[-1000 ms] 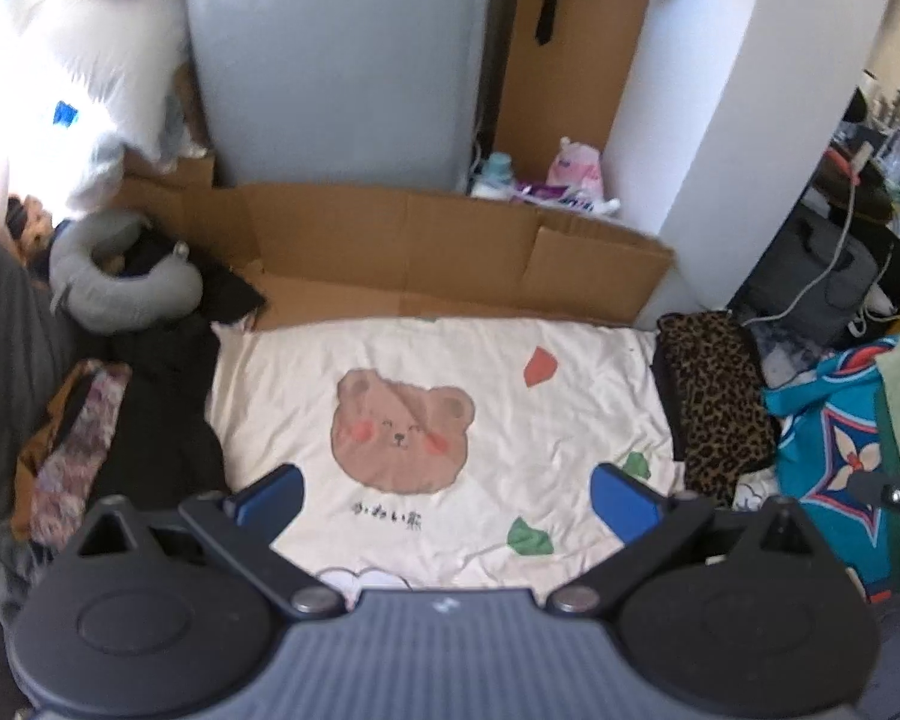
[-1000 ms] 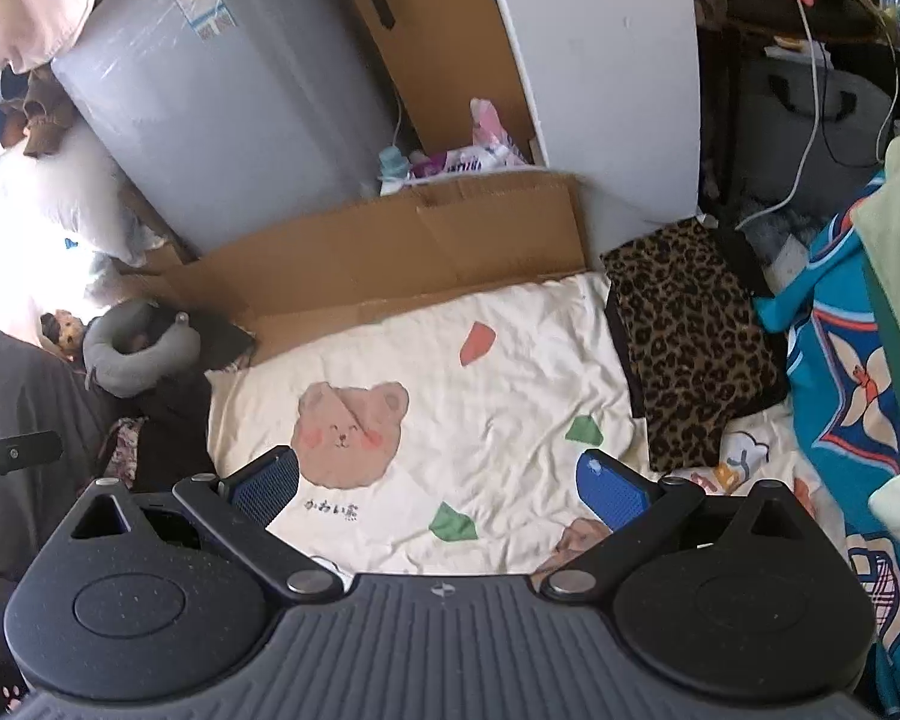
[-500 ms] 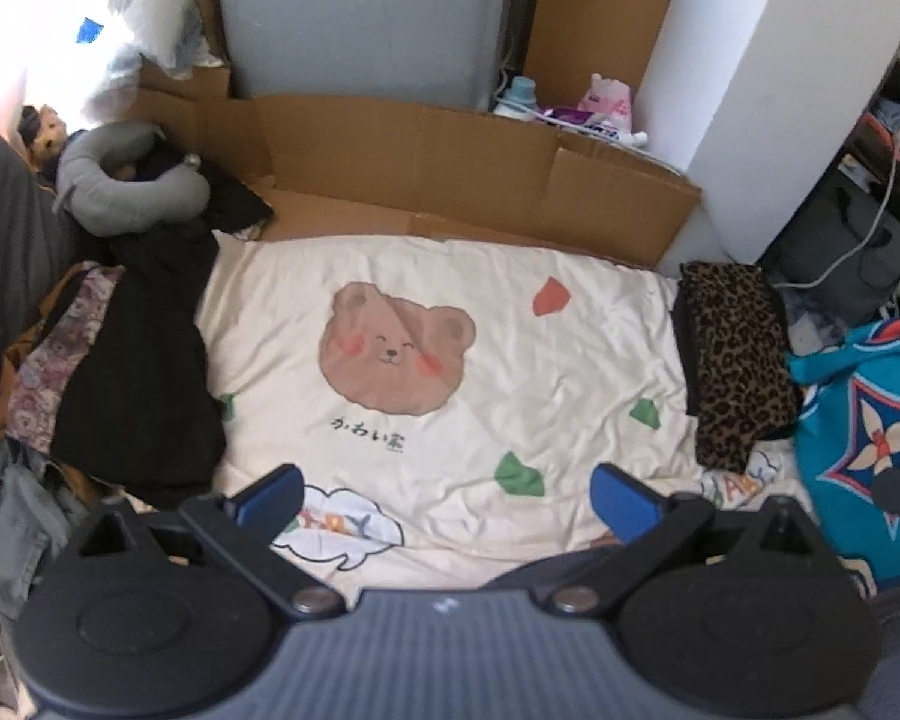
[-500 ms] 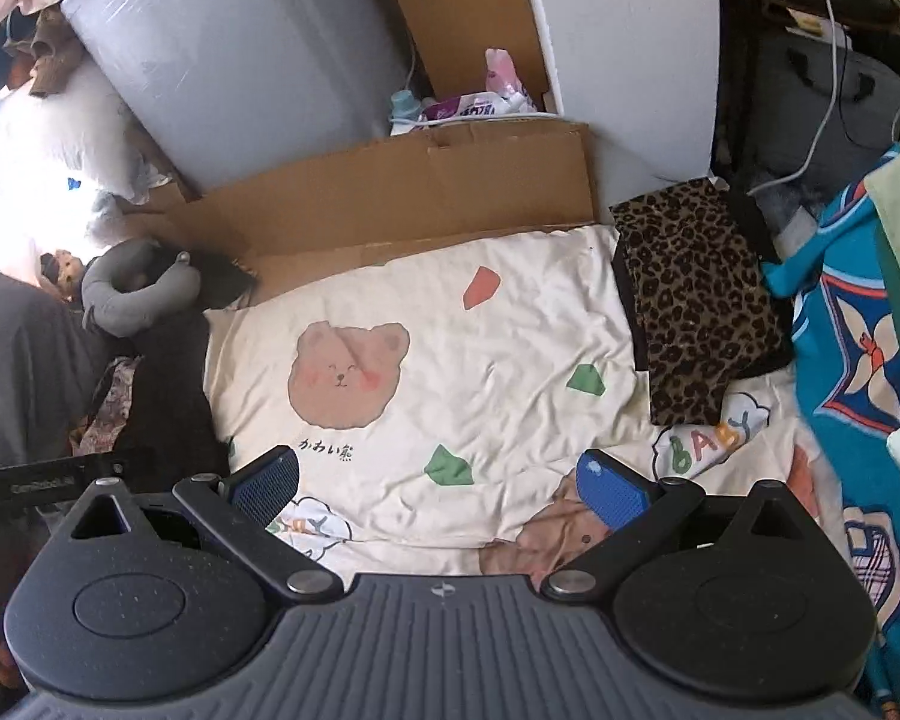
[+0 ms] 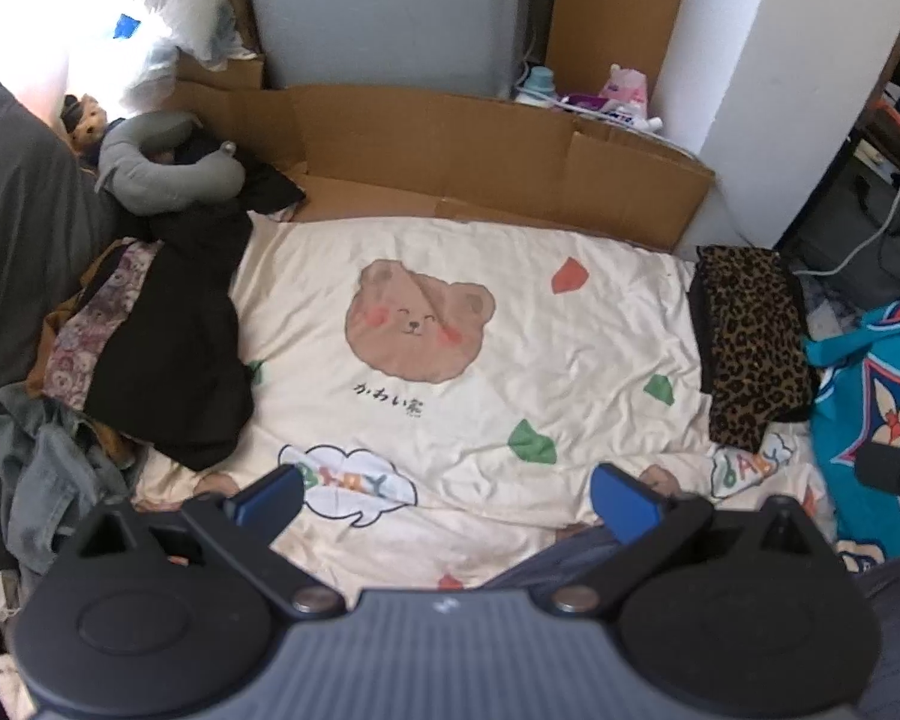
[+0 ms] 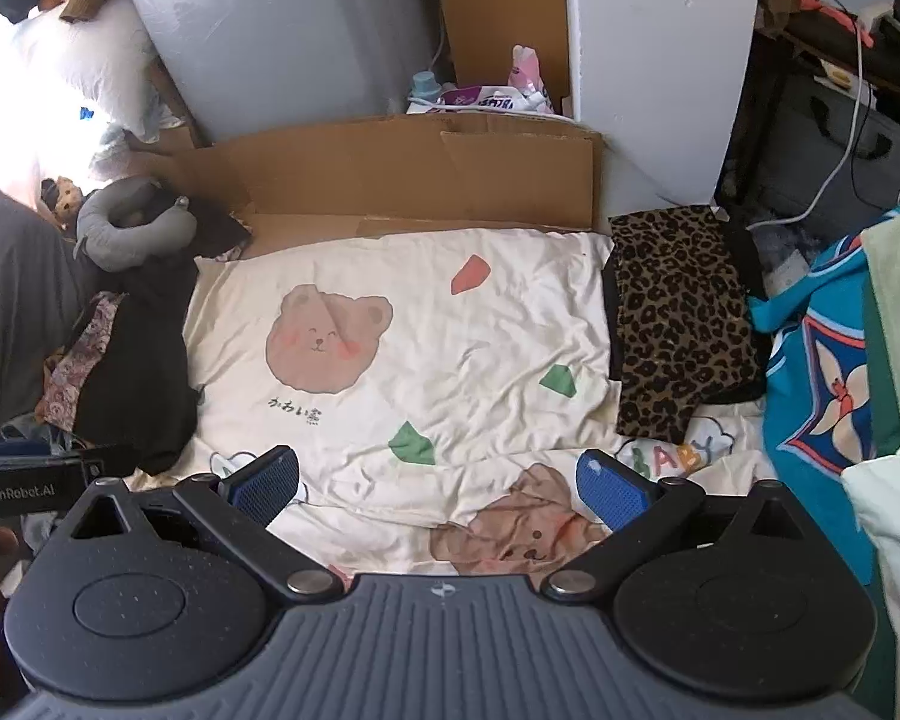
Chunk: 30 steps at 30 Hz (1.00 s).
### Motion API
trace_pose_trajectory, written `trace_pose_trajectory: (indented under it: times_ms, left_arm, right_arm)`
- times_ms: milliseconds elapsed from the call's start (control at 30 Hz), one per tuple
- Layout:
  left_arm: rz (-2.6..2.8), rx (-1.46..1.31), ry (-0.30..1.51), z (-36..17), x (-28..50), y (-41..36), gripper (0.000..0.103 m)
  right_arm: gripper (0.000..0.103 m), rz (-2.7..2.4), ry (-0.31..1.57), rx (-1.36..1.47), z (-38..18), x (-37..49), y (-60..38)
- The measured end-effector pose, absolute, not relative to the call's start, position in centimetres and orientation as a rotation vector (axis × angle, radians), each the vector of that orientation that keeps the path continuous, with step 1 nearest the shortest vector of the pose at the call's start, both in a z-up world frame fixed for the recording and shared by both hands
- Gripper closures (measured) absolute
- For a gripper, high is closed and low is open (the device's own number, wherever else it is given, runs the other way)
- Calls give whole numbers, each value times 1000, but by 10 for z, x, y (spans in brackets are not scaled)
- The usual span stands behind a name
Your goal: Fold clothes
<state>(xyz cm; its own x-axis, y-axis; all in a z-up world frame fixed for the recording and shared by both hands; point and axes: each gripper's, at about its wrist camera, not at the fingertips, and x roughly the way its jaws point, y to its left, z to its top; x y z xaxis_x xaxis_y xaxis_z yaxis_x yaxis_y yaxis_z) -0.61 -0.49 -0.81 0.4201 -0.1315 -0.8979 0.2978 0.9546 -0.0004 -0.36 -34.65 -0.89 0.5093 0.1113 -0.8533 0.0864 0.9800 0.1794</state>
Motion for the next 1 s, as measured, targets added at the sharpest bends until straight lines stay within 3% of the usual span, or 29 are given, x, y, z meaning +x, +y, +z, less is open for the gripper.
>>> trace_pose_trajectory:
  times_ms: [1000]
  left_arm:
    - [-170, 162, 1078, -12, -12, 12, 0]
  right_arm:
    - [1, 76, 1008, 287, -13, -8, -354]
